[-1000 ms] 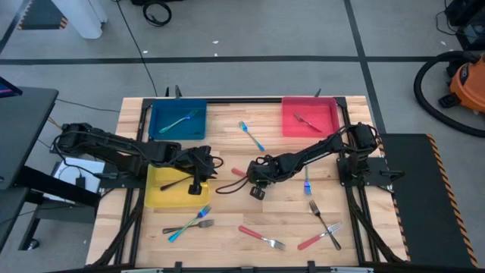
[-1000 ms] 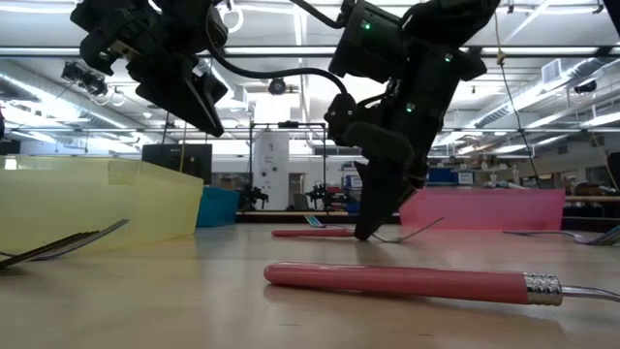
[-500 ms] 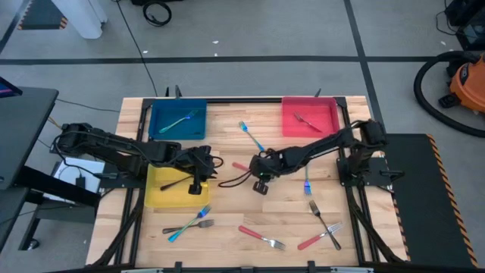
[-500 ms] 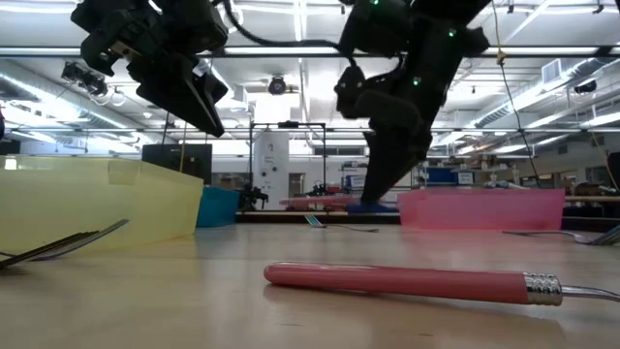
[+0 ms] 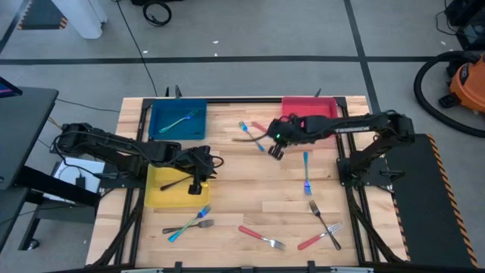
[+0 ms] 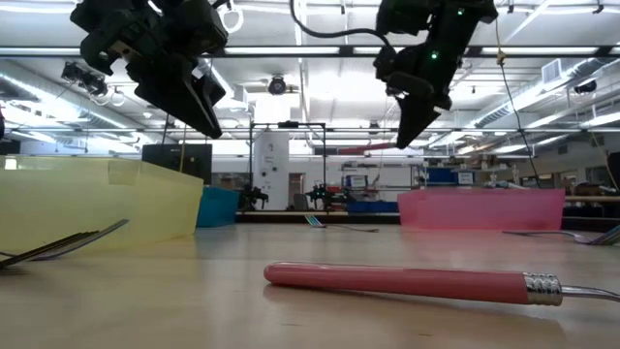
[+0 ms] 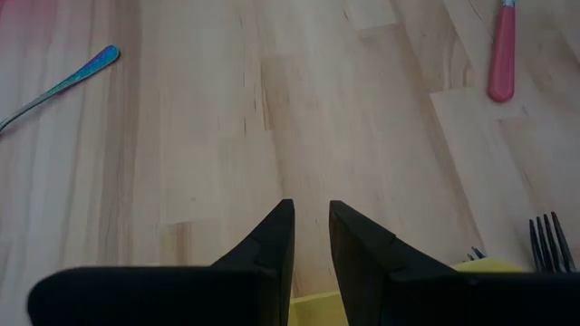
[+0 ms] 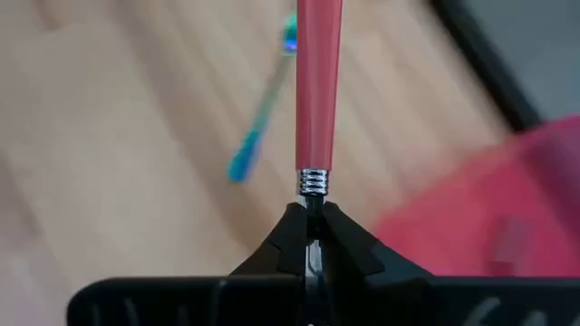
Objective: Sort silverware by color (type)
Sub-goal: Put the pink fork into the red bin
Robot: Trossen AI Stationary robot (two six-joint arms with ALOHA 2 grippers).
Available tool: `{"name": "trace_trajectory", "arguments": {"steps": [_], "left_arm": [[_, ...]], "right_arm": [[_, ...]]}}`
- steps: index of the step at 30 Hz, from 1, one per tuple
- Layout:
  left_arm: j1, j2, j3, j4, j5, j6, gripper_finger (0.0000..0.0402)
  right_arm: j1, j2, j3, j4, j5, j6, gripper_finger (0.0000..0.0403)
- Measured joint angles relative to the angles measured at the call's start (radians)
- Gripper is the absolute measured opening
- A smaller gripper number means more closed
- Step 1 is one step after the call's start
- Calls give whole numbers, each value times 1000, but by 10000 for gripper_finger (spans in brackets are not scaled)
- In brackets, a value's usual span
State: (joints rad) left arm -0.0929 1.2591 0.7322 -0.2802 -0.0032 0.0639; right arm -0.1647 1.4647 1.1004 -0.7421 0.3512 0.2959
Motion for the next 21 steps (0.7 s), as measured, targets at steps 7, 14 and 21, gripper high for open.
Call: {"name": "trace_trajectory", "arguments": {"steps": [7, 14, 21], "left_arm": [[0, 0, 0, -2, 0, -26, 73], [0, 0, 0, -3, 0, -57, 73], [0, 0, 0, -9, 0, -61, 73]], "right_arm": [[-140, -106, 1, -79, 22, -99, 18], [-303, -130, 1, -209, 26, -217, 18], [-455, -114, 1, -239, 18, -255, 18]]}}
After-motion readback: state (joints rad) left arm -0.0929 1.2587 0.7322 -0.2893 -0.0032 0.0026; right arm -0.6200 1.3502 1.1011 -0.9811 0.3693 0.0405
